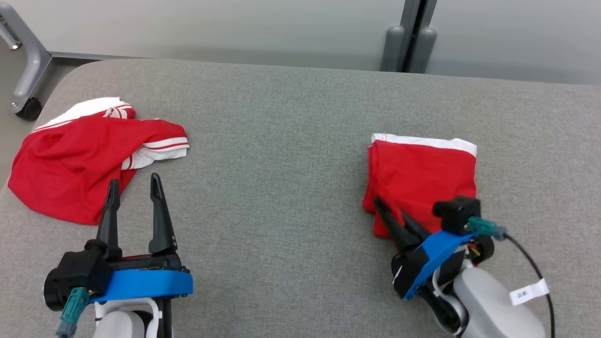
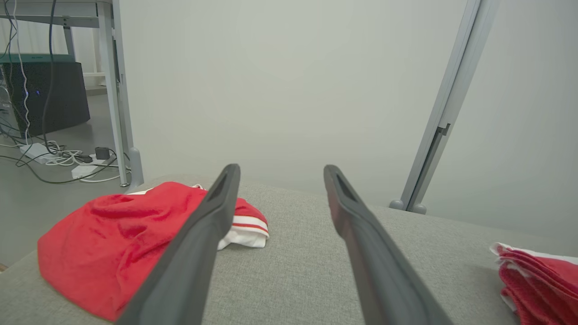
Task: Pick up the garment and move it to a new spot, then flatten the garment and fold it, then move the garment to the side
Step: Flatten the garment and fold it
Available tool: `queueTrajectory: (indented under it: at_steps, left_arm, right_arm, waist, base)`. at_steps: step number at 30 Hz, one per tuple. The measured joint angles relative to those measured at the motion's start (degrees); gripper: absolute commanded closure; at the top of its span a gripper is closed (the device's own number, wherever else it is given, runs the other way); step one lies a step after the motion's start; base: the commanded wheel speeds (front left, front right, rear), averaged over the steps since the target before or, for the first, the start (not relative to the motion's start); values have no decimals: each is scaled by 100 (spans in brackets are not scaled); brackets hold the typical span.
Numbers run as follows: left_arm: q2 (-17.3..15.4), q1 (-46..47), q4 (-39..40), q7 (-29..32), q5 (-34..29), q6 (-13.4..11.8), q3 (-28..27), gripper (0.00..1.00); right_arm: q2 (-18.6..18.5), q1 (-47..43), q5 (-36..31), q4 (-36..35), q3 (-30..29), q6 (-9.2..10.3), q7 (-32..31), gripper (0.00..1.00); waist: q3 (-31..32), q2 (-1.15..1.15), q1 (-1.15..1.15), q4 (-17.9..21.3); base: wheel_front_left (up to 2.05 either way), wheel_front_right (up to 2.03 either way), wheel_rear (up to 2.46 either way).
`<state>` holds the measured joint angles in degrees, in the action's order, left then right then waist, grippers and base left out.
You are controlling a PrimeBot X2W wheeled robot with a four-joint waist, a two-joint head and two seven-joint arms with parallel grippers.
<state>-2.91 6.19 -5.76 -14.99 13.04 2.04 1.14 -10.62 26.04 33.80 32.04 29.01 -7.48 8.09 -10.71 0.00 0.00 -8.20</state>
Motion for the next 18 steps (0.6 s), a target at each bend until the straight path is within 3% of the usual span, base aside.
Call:
queueTrajectory:
  at_steps: [2,3,4,5,12,18]
  left_arm:
    - [0,7,-4,-1,1,-2,8,0]
    - [0,8,-11,0,1,-5,11,0]
    - [0,9,-21,0,1,-5,11,0]
    - [0,10,-37,-1,0,-5,12,0]
    - [0,12,-101,0,-11,10,0,0]
    - [0,8,-111,-1,-70,57,-38,0]
  right_arm:
    - [31,-55,-45,13,123,0,20,100]
    - [57,-78,-47,23,180,0,41,69]
    - [85,-85,-48,31,222,0,56,24]
    - [100,-93,-52,44,267,0,63,0]
    - [91,-179,-57,-15,565,0,292,0]
    - [-96,-215,-142,-339,174,0,568,0]
  waist:
    - [-2,0,0,11]
    - [1,0,0,22]
    - [8,0,0,37]
    - [16,0,0,56]
    - [132,0,0,266]
    - [245,0,0,582]
  base:
    - [0,0,0]
    - [0,0,0]
    - [0,0,0]
    - [0,0,0]
    - [0,0,0]
    - [0,0,0]
